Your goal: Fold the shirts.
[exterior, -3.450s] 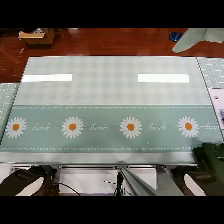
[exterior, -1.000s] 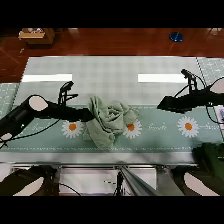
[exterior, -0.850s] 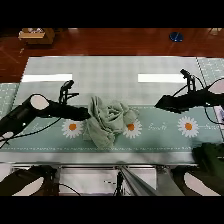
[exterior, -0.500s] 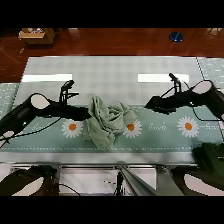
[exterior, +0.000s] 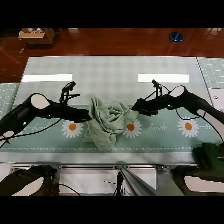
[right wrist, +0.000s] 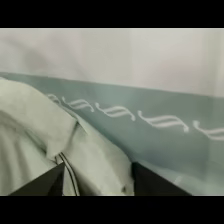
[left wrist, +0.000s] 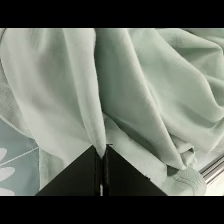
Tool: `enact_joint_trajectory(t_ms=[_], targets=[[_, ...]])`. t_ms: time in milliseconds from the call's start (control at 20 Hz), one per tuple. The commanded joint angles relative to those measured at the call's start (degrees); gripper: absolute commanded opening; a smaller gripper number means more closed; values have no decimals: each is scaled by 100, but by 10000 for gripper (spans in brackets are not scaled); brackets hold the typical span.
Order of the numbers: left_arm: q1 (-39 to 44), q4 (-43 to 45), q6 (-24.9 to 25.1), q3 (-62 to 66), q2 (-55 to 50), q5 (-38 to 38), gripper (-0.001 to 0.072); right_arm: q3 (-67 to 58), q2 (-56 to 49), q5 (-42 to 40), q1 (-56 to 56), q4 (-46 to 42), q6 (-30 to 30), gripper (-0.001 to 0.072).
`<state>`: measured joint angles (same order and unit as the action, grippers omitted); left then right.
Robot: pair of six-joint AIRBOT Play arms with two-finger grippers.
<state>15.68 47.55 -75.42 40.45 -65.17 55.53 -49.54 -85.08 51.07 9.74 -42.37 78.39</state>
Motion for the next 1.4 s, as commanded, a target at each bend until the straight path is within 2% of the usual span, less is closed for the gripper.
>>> enact_joint_trajectory(t_ms=[0,50,100,150,350,500,700,850,1150,1300,1350], targets=[[0,-4,116,52,-2,24,20,4,-271,-321,184,219,-2,456],[-2,-2,214,101,-2,24,20,4,-339,-308,247,223,-2,391],[-2,-2,284,164,-2,26,19,4,-389,-291,317,221,-7,223],[-7,0,302,245,-2,26,19,2,-391,-289,369,221,-22,24],[-131,2,444,966,149,212,19,-162,223,35,142,229,-734,26],[-575,181,579,2028,584,695,19,-664,1340,372,-396,-350,-732,26],[-1506,323,577,3663,1231,1296,19,-1558,2914,448,-1121,-1305,-476,26],[-1923,319,573,4728,1508,1624,18,-2229,3694,514,-1338,-1517,-428,25],[-1878,57,575,6323,1722,1832,18,-3563,4319,601,-1338,-1281,-144,25],[-1875,92,520,6881,1816,2455,18,-4234,4389,927,-1338,-1742,192,25],[-1875,105,363,7020,1871,2710,18,-4465,4389,1158,-1338,-1814,297,25]])
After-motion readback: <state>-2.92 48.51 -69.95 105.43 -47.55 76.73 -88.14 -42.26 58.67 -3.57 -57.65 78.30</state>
